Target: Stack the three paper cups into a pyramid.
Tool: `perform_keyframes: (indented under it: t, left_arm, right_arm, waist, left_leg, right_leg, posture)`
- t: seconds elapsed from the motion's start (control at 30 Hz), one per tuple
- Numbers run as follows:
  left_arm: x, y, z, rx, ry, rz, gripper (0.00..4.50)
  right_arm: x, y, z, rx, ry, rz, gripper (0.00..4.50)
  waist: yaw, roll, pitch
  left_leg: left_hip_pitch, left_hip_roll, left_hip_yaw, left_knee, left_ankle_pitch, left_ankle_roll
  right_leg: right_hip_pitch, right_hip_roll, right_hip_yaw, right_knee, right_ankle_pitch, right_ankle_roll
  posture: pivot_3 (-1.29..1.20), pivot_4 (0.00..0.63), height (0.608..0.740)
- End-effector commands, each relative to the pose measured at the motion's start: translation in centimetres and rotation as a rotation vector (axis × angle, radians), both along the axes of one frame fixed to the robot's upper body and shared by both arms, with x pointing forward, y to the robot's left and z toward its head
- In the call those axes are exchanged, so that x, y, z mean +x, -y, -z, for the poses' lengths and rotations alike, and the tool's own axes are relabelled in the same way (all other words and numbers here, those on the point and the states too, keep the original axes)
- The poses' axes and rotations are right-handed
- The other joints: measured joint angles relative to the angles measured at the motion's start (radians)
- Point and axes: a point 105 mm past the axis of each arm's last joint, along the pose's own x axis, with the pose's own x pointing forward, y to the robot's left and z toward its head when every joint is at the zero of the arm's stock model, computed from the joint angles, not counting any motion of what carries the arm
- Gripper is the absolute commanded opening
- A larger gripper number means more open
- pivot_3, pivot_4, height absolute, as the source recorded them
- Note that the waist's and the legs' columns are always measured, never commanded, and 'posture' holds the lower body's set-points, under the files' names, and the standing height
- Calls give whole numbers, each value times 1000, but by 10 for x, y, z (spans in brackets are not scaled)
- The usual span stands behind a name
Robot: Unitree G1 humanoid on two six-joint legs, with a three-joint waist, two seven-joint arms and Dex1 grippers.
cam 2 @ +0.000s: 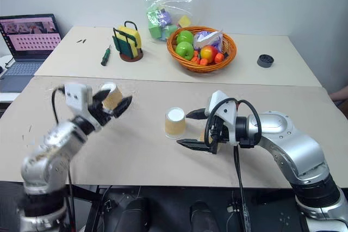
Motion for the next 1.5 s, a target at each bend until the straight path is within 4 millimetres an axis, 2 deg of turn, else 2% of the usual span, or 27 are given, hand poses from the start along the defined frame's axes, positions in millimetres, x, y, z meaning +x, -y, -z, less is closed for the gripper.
perform_keyframes:
  t: [0.03,0.2,0.3,0.43,0.9,1.13,1.5]
  left_arm:
    - [-3,2,-14,35,102,-112,4449]
    - [15,-3,-3,49,94,-123,4449]
    - [33,-15,1,54,74,-125,4449]
    - [46,-21,3,69,66,-111,4449]
    - [86,-12,-14,87,108,-60,4449]
    - [90,-15,-16,86,117,-62,4449]
    - [85,-12,-19,157,155,-34,4449]
  right_arm:
    - [-1,-3,-11,12,59,-21,4500]
    - [1,-4,-12,14,60,-24,4500]
    - [0,-3,-13,12,66,-24,4500]
    - [-1,-1,-17,16,74,-19,4500]
    - [-2,0,-16,18,72,-5,4500]
    - [-2,1,-15,12,73,6,4500]
    - [1,0,-10,7,61,12,4500]
  waist:
    - [11,0,0]
    - [15,0,0]
    - [15,0,0]
    - [15,0,0]
    - [16,0,0]
    - [15,0,0]
    - [16,0,0]
  left_leg:
    - [0,0,0,0,0,0]
    - [1,0,0,0,0,0]
    - [0,0,0,0,0,0]
    - [0,0,0,0,0,0]
    - [0,-1,0,-1,0,0]
    - [0,-1,0,-1,0,0]
    - [0,-1,0,-1,0,0]
  right_leg:
    - [0,0,0,0,0,0]
    - [0,0,0,0,0,0]
    - [-1,0,0,0,0,0]
    - [-1,0,0,0,0,0]
    - [-1,0,0,-1,0,0]
    - [-1,0,0,-1,0,0]
    - [-1,0,0,-1,0,0]
  posture:
    - [0,150,669]
    - [0,150,669]
    - [0,150,669]
    - [0,150,669]
    - [0,150,669]
    - [0,150,669]
    - [0,150,669]
